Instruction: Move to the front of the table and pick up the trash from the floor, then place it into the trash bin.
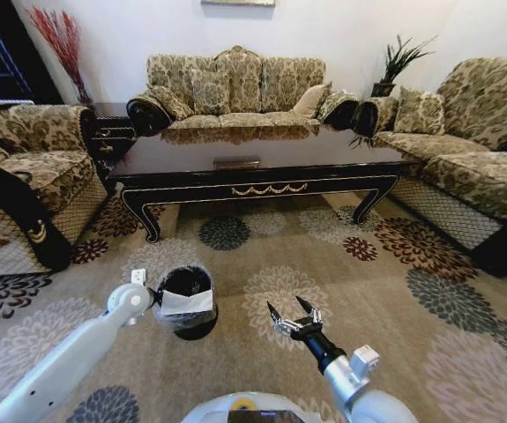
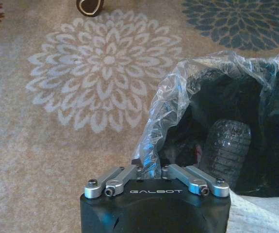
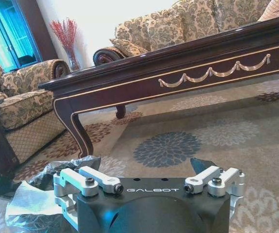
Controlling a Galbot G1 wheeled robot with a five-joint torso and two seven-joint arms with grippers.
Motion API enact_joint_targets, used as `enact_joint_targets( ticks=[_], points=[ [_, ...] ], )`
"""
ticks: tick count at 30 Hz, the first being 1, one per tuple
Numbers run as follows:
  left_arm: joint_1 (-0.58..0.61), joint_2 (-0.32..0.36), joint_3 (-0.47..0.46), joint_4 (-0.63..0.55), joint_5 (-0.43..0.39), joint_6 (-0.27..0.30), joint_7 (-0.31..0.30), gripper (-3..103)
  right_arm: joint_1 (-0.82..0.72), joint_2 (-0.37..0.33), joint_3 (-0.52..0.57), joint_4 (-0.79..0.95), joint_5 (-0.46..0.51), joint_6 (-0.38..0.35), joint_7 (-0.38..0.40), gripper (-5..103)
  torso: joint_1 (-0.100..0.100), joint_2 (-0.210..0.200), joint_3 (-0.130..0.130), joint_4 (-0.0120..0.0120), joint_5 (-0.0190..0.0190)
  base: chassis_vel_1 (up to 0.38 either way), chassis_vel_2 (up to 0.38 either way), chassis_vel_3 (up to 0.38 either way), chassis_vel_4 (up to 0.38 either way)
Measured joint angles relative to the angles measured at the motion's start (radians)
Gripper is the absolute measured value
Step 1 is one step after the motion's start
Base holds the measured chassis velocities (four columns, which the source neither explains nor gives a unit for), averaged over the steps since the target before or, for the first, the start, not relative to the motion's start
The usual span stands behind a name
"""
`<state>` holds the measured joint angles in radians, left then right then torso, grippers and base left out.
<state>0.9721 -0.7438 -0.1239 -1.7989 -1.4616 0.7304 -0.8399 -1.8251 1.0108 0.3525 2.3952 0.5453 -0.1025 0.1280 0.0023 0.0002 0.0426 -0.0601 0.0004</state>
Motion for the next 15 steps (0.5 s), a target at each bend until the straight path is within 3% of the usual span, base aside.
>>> enact_joint_targets(
  ticks=[1,3,6,9,13,15],
  points=[
    [0.004,0.002,0.0,-0.008,0.0,0.001,0.002,23,0.0,-0.001,0.0,0.0,0.0,0.0,0.001,100,0.0,0.0,0.0,-0.0001,-0.0005,0.0,0.0,0.0,0.0],
    [0.009,0.005,-0.002,-0.019,0.0,0.002,0.003,23,0.0,-0.002,0.001,0.0,0.0,0.0,0.001,100,0.0,0.0,0.0,-0.0001,-0.0013,0.0,0.0,0.0,0.0],
    [0.028,0.024,-0.021,-0.067,-0.001,0.006,0.003,39,0.003,-0.004,0.001,-0.002,0.001,0.0,0.003,100,0.0,0.0,0.0,0.0,-0.0007,0.0,0.0,0.0,0.0],
    [0.039,0.034,-0.039,-0.097,-0.004,0.006,0.004,44,0.004,-0.004,0.001,-0.004,0.002,-0.002,0.003,100,0.0,0.0,0.0,0.0,-0.0006,0.0,0.0,0.0,0.0],
    [0.07,0.056,-0.098,-0.165,-0.014,0.006,0.009,66,0.003,-0.002,-0.001,-0.008,-0.001,-0.003,0.004,100,0.0,0.0,0.0,-0.0001,-0.0005,0.0,0.0,0.0,0.0],
    [0.085,0.062,-0.123,-0.193,-0.02,0.006,0.009,66,0.001,0.0,-0.001,-0.009,-0.002,-0.003,0.004,100,0.0,0.0,0.0,-0.0001,-0.0005,0.0,0.0,0.0,0.0]
  ],
)
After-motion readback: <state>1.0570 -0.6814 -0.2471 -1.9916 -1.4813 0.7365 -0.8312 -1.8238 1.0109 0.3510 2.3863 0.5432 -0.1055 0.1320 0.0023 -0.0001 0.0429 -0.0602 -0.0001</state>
